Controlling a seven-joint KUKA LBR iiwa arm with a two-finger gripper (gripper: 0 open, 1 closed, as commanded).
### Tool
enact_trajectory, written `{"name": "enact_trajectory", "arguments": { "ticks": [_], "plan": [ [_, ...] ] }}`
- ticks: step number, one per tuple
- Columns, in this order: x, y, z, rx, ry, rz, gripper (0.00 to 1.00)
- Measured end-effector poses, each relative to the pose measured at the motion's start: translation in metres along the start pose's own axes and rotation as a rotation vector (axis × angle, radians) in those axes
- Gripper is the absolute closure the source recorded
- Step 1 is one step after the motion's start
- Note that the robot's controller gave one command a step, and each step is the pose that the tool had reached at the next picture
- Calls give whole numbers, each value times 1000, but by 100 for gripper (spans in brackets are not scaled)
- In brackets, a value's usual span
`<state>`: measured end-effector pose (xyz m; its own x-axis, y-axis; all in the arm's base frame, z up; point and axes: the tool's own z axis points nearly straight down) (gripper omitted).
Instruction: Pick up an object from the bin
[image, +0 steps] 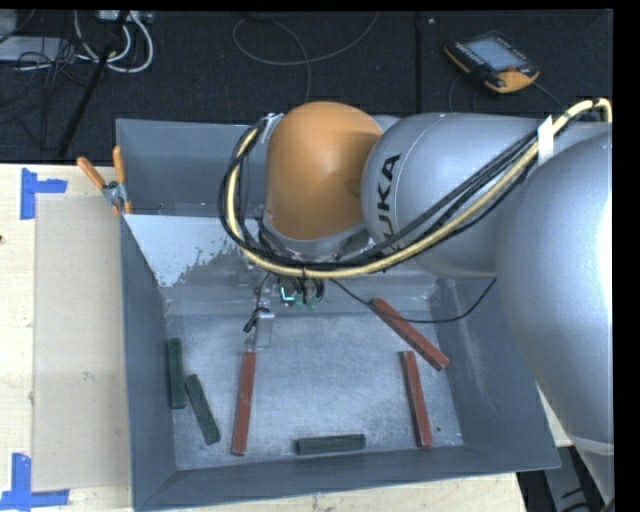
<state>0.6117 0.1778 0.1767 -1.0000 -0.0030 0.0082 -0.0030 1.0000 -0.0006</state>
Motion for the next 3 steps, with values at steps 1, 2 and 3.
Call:
{"name": "enact_trajectory", "arguments": {
  "ticks": [1,2,3],
  "plan": [
    [-2,-1,-5,-1,-8,4,0],
    [24,4,45,0,-14,-241,0],
    [38,4,72,1,-2,-449,0]
  ]
}}
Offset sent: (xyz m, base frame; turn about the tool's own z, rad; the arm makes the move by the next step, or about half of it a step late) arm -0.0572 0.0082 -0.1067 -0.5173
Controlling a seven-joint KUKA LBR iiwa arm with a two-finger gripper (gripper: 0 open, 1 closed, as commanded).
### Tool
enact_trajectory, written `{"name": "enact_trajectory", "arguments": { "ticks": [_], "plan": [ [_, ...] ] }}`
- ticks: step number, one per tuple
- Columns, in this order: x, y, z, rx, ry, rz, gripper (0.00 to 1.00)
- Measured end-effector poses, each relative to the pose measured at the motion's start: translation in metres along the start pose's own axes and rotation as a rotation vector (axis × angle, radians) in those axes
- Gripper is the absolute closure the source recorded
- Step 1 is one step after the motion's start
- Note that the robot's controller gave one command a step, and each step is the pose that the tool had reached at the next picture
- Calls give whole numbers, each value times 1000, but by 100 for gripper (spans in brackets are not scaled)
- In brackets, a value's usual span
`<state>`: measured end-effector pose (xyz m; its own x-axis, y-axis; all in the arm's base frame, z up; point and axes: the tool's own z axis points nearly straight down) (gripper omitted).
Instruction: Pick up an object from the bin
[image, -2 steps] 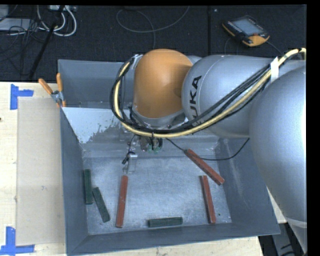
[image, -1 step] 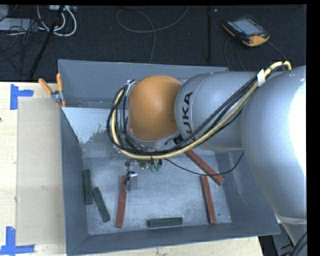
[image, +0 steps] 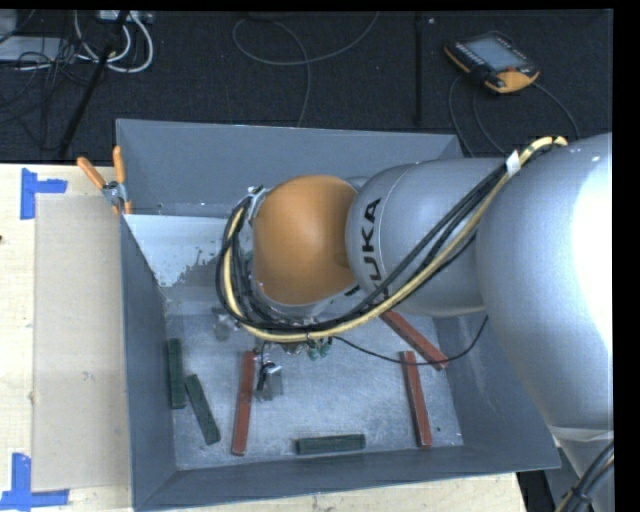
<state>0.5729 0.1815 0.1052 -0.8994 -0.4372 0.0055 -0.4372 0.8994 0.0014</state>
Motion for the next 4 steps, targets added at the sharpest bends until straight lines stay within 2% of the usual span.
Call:
{"name": "enact_trajectory", "arguments": {
  "ticks": [1,2,3,4],
  "plan": [
    [14,8,-18,1,-4,-315,0],
    [21,8,18,2,-5,-413,0],
    [6,8,34,2,-6,-893,100],
    [6,8,34,1,-6,-893,100]
  ]
}}
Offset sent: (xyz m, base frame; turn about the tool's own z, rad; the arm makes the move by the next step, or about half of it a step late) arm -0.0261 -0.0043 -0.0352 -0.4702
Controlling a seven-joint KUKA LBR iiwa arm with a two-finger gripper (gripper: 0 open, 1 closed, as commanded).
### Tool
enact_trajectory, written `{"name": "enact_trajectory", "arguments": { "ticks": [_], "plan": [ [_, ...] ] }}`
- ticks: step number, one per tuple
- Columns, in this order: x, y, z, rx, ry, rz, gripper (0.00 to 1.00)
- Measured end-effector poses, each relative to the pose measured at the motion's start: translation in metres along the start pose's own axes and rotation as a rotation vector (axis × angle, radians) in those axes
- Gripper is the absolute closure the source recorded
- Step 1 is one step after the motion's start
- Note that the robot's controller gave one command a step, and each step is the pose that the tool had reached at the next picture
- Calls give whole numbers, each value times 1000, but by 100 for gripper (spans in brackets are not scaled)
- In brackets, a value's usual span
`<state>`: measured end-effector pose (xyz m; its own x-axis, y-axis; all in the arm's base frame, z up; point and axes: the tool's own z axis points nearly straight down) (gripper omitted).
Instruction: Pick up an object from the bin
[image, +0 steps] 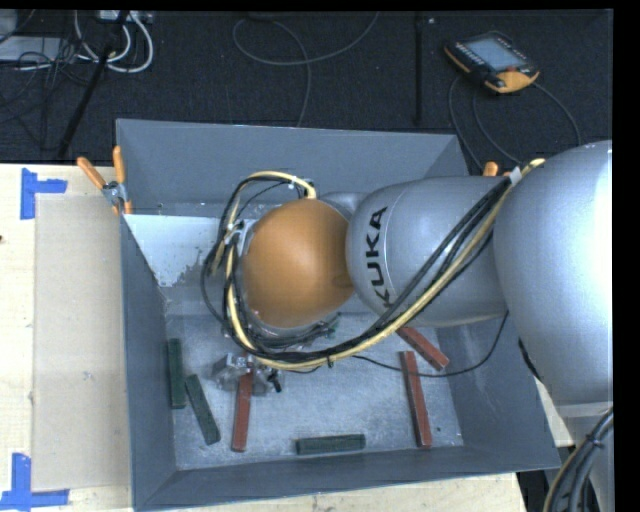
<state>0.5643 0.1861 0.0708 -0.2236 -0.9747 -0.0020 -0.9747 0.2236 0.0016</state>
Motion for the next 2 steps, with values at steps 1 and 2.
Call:
{"name": "enact_trajectory", "arguments": {
  "ticks": [1,2],
  "plan": [
    [0,0,0,0,0,0,100],
    [0,0,-1,0,0,2,100]
  ]
}}
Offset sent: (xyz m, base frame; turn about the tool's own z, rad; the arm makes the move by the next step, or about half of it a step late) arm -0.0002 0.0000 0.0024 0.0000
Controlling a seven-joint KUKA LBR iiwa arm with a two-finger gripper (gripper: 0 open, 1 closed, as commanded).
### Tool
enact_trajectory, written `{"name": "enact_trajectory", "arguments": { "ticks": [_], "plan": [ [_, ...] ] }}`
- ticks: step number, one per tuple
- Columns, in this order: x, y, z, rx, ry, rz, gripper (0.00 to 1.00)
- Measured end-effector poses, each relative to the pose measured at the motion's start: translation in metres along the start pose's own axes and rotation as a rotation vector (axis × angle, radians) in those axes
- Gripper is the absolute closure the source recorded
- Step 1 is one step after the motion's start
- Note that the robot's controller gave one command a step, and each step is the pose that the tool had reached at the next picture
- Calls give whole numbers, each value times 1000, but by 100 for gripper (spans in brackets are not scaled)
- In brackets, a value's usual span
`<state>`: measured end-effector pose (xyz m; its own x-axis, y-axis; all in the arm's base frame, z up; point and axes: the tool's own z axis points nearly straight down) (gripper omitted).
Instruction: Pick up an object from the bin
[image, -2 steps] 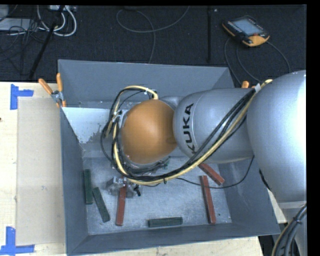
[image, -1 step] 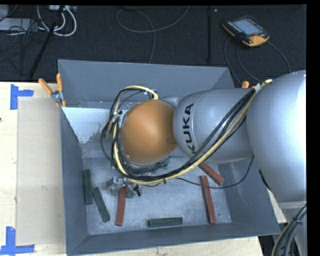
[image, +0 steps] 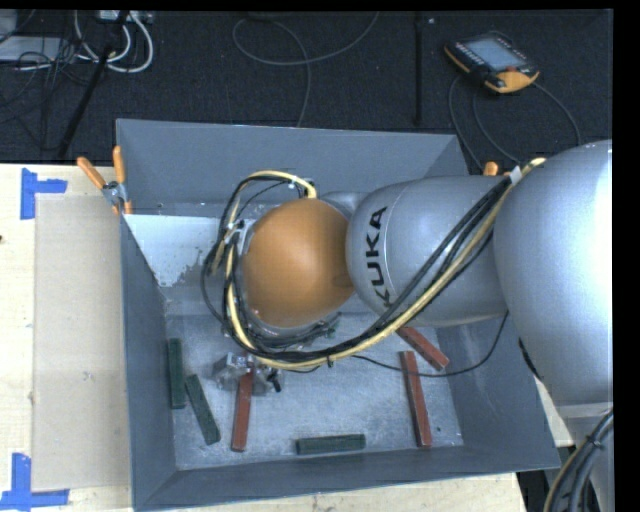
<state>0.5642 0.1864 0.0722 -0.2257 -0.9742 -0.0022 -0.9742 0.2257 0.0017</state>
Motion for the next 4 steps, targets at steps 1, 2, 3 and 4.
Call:
{"name": "enact_trajectory", "arguments": {
  "ticks": [1,2,3,4],
  "plan": [
    [0,1,-6,-4,3,2,100],
    [0,2,-25,-5,4,2,100],
    [-1,0,-38,2,1,2,100],
    [-1,1,-42,3,-1,3,100]
  ]
}}
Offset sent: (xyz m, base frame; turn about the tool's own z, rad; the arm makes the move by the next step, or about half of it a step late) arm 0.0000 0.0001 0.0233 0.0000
